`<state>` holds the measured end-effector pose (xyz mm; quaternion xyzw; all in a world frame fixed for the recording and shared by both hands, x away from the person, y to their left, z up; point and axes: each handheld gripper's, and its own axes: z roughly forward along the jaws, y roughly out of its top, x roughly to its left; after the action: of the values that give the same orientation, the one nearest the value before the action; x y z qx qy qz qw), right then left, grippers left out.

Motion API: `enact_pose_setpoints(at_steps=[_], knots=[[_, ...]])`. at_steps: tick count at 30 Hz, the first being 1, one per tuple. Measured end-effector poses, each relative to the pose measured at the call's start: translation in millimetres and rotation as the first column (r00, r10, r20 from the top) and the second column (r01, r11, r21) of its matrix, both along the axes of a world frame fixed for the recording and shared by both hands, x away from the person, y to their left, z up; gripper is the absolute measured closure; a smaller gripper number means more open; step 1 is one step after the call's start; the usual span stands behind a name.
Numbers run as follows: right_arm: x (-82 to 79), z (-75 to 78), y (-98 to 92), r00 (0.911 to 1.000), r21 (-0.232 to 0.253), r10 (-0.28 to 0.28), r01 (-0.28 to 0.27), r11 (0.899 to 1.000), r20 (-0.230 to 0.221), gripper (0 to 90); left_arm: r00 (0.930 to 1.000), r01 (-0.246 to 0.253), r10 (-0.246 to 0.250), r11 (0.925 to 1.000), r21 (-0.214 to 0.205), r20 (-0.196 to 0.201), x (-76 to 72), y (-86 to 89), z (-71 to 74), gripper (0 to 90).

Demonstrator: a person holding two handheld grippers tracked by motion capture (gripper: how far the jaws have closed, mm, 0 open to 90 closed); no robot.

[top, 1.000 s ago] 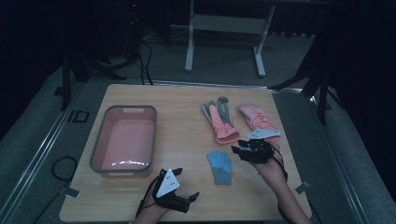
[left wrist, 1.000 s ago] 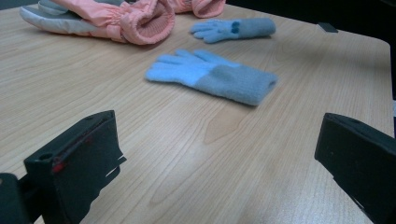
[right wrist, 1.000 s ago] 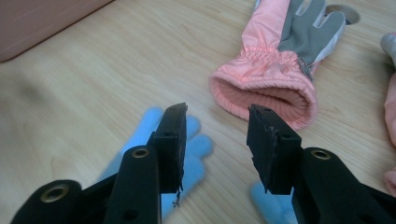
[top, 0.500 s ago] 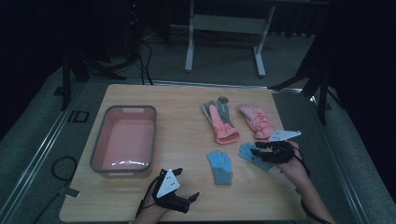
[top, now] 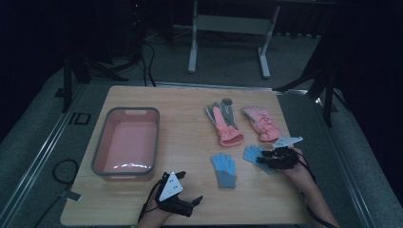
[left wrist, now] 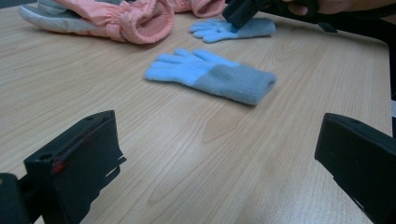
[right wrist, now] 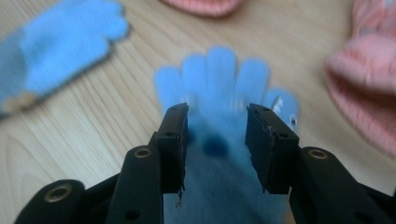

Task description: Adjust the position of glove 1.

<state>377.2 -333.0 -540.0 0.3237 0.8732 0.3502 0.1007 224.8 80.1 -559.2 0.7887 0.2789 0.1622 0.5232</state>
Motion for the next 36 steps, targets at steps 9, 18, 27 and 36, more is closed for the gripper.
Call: enact_pose_setpoints(at_steps=[9, 18, 27, 36], knots=[[-6.7, -6.0, 2.0, 0.9971, 0.004, -0.076, 0.076, 0.997, 0.009, 84.4, 0.9999, -0.012, 0.012, 0.9999, -0.001, 0.006, -0.6, 0.3, 0.0, 0.2], [-29.9, 21.7, 16.0, 0.9679, 0.034, -0.25, 0.249, 0.968, 0.024, 87.1, 0.9999, -0.012, 0.012, 0.9999, 0.0, 0.006, -0.5, 0.2, 0.0, 0.2], [-67.5, 65.8, 30.2, 0.8753, 0.093, -0.473, 0.465, 0.88, 0.099, 87.1, 0.9999, -0.011, 0.011, 0.9999, -0.002, 0.006, -0.8, 0.0, 0.0, 0.2], [-88.0, 73.4, 29.4, 0.7871, 0.154, -0.614, 0.6, 0.785, 0.063, 87.2, 0.9999, -0.01, 0.01, 0.9999, 0.002, 0.007, -1.1, -0.4, 0.0, 0.2]])
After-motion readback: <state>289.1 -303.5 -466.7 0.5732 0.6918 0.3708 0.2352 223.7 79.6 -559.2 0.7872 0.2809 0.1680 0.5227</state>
